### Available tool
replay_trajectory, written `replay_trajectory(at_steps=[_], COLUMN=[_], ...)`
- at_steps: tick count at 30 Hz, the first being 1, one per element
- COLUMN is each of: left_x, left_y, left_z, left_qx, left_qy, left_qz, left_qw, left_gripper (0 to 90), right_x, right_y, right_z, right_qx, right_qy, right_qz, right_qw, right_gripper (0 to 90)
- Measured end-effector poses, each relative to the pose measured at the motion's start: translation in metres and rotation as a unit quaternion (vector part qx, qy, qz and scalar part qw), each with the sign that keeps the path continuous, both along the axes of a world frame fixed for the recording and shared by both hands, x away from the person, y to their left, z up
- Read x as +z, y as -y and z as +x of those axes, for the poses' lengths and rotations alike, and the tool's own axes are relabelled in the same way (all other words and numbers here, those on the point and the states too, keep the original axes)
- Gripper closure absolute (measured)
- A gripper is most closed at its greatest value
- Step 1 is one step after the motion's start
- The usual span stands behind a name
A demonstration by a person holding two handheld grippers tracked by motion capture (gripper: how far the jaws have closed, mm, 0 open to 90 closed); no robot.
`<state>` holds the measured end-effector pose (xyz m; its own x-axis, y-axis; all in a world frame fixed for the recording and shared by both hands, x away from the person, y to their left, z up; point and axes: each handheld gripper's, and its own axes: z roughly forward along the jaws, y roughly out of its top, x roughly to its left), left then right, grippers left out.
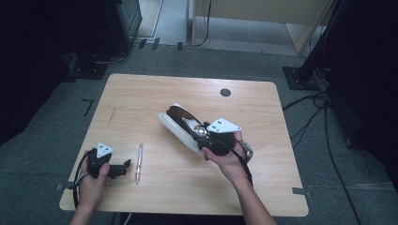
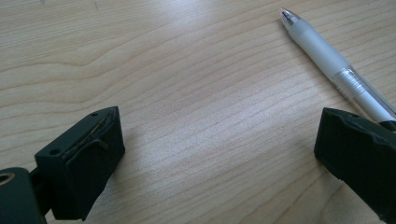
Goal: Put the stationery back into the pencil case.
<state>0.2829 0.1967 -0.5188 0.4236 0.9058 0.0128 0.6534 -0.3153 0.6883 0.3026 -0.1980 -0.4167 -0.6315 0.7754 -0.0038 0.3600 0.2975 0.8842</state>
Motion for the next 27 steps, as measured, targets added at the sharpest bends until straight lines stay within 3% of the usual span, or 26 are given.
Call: replay_trajectory(at_steps=[6,12,19,27], left_x=[0.0,0.0,0.0,0.0], left_y=[0.0,0.0,0.0,0.0], left_z=[0.0,0.0,0.0,0.0], left_qx=[0.0,0.0,0.0,0.0], left_qy=[-0.001,-0.001,-0.001,-0.001], left_qz=[0.0,0.0,-0.001,-0.001], left_qw=[1.0,1.0,1.0,1.0], left_gripper=[1.6,1.6,1.6,1.5], right_x=[-0.009,-0.011,-0.017,-0.026], right_y=[-0.003,-0.008,-0.011,-0.013], right_z=[0.009,0.006,0.009,0.016], right_qx=[-0.019,-0.005,0.013,0.009], right_qy=[-0.004,0.005,-0.013,-0.041], right_qz=[-0.018,-0.033,-0.04,-0.044], right_qw=[0.9996,0.9994,0.999,0.9981], right_gripper=[42.3,42.3,42.3,42.3])
